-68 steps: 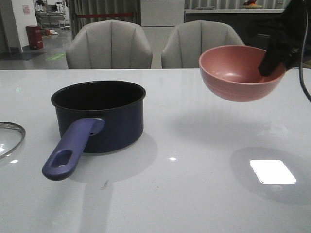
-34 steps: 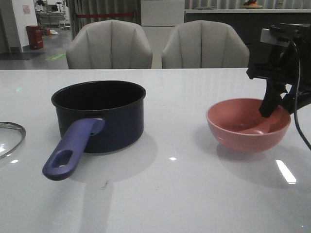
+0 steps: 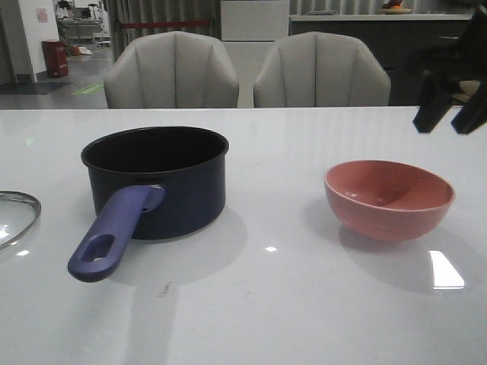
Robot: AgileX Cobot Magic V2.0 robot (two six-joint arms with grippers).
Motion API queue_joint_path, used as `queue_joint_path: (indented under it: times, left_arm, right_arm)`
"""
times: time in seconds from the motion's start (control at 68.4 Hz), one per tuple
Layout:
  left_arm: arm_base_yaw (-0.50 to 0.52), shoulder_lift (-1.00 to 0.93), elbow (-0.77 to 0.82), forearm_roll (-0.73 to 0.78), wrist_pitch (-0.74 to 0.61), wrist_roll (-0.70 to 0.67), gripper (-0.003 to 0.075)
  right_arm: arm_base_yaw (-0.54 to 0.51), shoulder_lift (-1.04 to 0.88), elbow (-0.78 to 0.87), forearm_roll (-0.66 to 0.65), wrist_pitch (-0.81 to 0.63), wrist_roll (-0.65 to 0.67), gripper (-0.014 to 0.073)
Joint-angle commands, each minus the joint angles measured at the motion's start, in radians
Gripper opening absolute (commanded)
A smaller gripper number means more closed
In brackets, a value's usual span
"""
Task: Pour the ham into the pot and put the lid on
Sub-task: 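Carry the empty bowl back and set it down with the right gripper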
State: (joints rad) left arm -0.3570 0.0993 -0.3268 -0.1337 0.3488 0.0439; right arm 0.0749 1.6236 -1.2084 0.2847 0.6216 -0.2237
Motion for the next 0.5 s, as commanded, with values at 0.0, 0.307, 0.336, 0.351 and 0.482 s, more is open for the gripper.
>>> queue_joint_path:
  times: [0.0,0.307,0.336,0.351,0.482]
  left_arm:
    - [-0.008,0.010,-0.026,-0.012,-0.081,-0.003,0.0582]
    - [-0.008,0.010,-0.026,-0.012,-0.081,-0.003,0.0582]
    - [-0.008,0.010,-0.026,-0.012,-0.081,-0.003,0.0582]
    - [-0.008,0.010,-0.026,-0.012,-0.081,-0.003,0.0582]
    - [-0.008,0.010,-0.026,-0.012,-0.081,-0.003,0.0582]
  right_arm:
    - [0.021,-0.165,0.017,-0.006,-0.115,-0.026,0.0430]
    - [0.147,-0.543,0.301,-0.006,-0.418,-0.026,0.0421]
    - [0.154,-0.576,0.328,-0.006,-0.436,-0.026,0.0421]
    - [0.156,-0.585,0.334,-0.006,-0.440,-0.026,0.0421]
    - [0.173,-0.755,0.484,-0.006,-0.523,-0.026,0.0421]
